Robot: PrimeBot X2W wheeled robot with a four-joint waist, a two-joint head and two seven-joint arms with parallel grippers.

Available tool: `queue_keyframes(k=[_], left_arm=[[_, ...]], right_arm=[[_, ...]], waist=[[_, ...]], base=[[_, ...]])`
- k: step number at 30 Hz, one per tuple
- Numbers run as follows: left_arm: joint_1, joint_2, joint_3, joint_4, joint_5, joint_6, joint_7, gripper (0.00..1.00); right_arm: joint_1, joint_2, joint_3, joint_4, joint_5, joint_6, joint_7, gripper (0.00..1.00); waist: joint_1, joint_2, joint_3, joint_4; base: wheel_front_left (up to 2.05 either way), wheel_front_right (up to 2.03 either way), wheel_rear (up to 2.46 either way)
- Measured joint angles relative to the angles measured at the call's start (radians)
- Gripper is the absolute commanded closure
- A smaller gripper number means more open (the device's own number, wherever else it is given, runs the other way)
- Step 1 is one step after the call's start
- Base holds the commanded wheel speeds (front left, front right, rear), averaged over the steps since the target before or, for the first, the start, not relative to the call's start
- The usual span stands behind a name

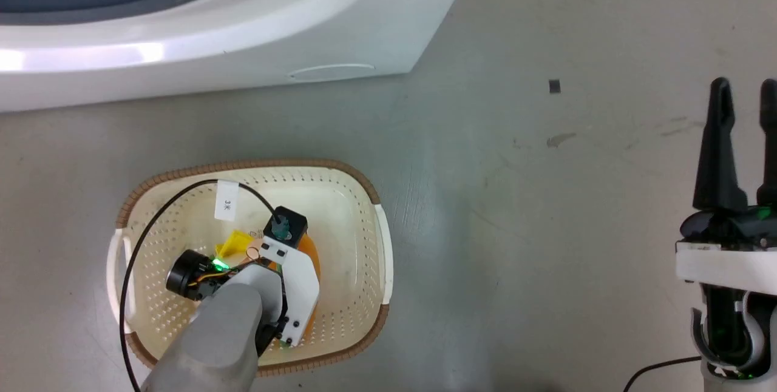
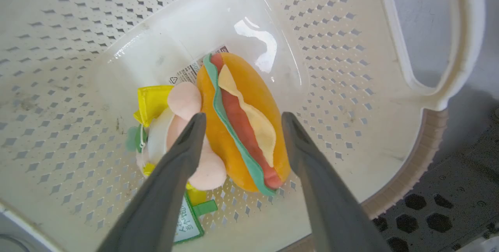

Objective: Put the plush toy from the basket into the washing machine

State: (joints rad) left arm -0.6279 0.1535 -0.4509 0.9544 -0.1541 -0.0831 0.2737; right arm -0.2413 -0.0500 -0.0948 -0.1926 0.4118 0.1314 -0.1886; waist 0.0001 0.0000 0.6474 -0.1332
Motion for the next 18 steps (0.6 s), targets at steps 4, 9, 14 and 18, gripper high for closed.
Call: queue_keyframes(k=[4, 9, 14, 18], left_arm=[[-0.034, 0.011, -0.029, 0.041, -0.001, -0.006, 0.011, 0.00], [-0.082, 0.016, -0.054, 0.091, -0.018, -0.008, 0.019, 0.00], [-0.137, 0.023, -0.086, 0.142, -0.026, -0.010, 0.034, 0.00], [-0.179, 0.028, -0.110, 0.182, -0.035, -0.014, 0.040, 0.00]], right_arm=[[-0.015, 0.000, -0.005, -0.012, 0.017, 0.000, -0.008, 0.00], [-0.030, 0.000, -0.015, -0.026, 0.039, 0.000, -0.017, 0.00], [-0.048, 0.000, -0.021, -0.042, 0.051, 0.000, -0.029, 0.00], [-0.071, 0.000, -0.031, -0.053, 0.062, 0.000, -0.038, 0.00]], waist=[[0.0000, 0.0000, 0.038, -0.006], [0.0000, 0.0000, 0.086, -0.011], [0.0000, 0.0000, 0.134, -0.016], [0.0000, 0.0000, 0.174, -0.020]], base=[[0.00, 0.00, 0.00], [0.00, 0.00, 0.00], [0.00, 0.00, 0.00], [0.00, 0.00, 0.00]])
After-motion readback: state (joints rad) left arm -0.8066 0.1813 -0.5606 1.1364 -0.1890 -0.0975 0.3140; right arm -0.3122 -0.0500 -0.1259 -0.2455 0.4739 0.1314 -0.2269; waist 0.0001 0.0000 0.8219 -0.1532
